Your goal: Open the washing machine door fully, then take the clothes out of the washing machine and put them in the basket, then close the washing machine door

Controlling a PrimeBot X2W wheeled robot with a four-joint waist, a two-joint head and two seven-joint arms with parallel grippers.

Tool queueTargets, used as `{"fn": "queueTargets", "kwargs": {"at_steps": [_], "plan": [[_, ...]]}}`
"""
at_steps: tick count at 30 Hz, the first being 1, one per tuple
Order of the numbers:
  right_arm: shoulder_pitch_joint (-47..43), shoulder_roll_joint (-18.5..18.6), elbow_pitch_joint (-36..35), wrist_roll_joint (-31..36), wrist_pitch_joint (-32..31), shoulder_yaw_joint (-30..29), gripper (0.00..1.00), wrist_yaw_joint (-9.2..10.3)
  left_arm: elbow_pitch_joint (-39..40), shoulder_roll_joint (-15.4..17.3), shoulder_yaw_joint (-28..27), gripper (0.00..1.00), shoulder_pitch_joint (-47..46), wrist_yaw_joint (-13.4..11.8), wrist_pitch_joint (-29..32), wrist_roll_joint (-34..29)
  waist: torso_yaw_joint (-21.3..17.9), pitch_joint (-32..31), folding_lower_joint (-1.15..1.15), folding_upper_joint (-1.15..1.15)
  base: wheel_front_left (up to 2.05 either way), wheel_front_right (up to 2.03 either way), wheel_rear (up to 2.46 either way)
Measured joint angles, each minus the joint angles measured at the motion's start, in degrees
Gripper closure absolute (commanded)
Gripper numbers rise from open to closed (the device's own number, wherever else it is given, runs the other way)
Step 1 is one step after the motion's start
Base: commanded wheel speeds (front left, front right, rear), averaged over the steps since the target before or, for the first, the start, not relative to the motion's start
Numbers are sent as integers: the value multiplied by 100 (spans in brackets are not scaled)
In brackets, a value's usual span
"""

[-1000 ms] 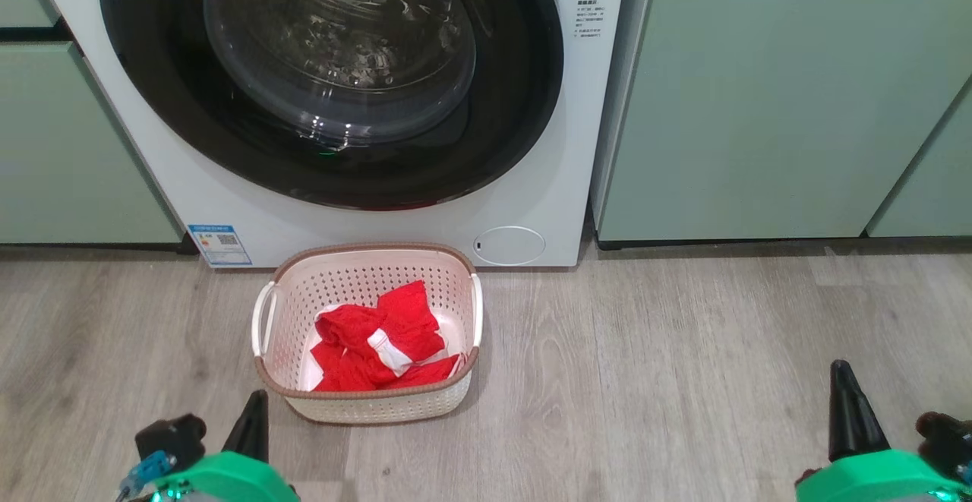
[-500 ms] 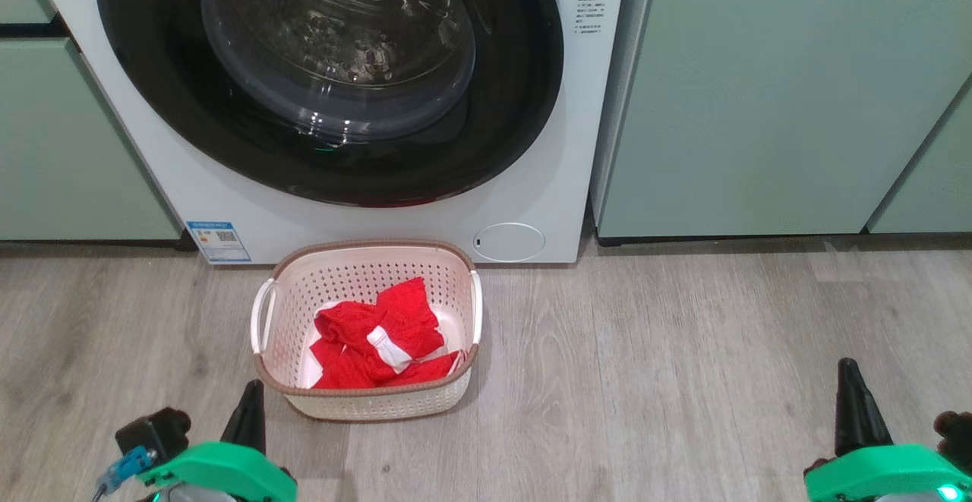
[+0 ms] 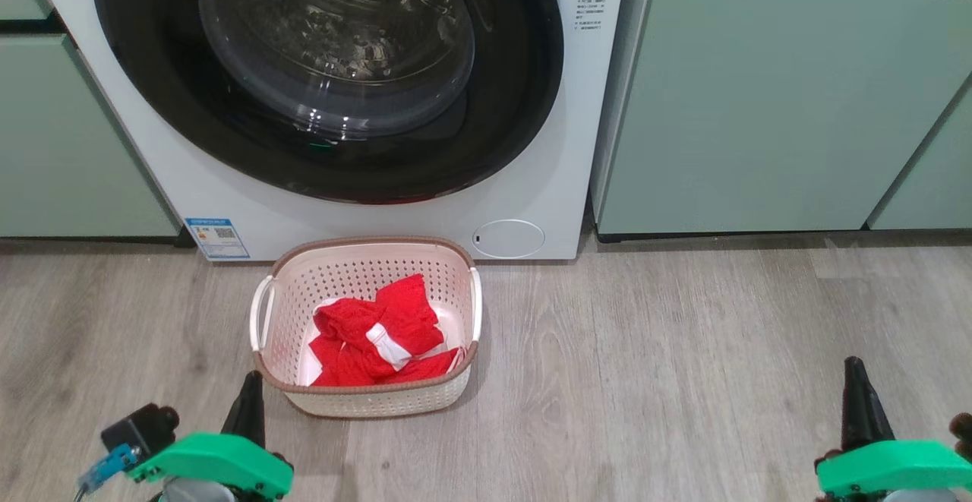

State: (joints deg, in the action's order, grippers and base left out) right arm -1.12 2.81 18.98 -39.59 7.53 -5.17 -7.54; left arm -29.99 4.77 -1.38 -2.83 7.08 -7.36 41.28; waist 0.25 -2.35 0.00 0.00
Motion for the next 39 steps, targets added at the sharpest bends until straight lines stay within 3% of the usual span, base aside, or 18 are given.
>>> {"fn": "queueTargets", "kwargs": {"at_steps": [39], "plan": [[232,-1,-125,-2377,-634,-110,100,0,633,-111,-159,100,-2,1,642,2309,-12,117,0,0,0,0,0]]}}
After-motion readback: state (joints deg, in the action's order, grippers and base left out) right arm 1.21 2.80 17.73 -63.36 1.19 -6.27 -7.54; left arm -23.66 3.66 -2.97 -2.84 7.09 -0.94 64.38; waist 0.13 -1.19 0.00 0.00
